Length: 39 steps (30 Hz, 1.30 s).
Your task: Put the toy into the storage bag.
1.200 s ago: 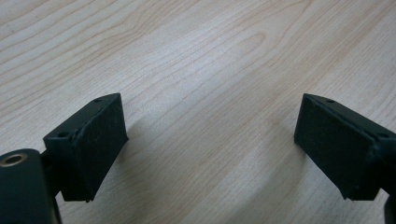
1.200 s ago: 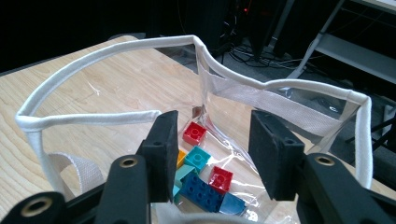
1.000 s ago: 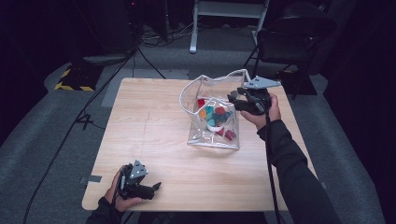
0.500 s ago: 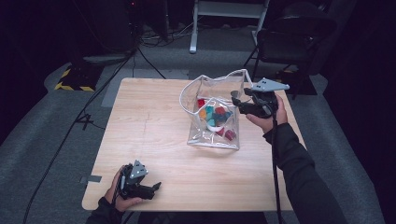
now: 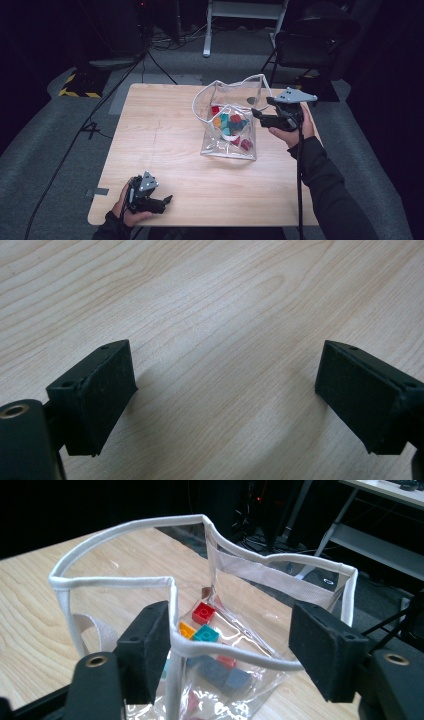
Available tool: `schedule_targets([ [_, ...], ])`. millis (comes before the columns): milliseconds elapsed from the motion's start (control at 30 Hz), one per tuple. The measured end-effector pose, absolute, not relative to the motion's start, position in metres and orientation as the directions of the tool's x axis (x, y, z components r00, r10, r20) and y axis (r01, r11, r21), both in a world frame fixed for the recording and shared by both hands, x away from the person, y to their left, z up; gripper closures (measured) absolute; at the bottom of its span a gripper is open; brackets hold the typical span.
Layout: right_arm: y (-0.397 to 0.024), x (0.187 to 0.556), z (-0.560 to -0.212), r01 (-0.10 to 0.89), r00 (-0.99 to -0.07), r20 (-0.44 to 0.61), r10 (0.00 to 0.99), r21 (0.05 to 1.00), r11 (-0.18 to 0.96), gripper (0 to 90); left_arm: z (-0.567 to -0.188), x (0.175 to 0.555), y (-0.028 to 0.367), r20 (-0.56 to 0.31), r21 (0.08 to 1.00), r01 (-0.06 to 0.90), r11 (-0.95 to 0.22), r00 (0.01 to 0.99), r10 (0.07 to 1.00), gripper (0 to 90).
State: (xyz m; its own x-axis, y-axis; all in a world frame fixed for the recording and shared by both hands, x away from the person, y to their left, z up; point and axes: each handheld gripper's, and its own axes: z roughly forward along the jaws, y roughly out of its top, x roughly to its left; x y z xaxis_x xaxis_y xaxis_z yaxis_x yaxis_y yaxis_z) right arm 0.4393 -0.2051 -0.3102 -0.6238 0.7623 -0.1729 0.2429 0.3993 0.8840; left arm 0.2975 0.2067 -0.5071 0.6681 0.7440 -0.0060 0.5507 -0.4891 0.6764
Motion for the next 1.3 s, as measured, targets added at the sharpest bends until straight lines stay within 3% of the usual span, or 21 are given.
schedule_targets([
  [233, -0.210, 0.431, -0.310, 0.232, -0.623, -0.192, 0.758, 0.881, 0.413, 28.6, -0.507, 0.297, 0.206, -0.009, 0.677, 0.553, -0.486, 0.666, 0.745, 9.5],
  [1300, -0.231, 0.392, -0.342, 0.196, -0.654, -0.242, 0.716, 0.860, 0.470, 27.9, -0.507, 0.298, 0.207, -0.007, 0.676, 0.551, -0.489, 0.669, 0.744, 9.5],
])
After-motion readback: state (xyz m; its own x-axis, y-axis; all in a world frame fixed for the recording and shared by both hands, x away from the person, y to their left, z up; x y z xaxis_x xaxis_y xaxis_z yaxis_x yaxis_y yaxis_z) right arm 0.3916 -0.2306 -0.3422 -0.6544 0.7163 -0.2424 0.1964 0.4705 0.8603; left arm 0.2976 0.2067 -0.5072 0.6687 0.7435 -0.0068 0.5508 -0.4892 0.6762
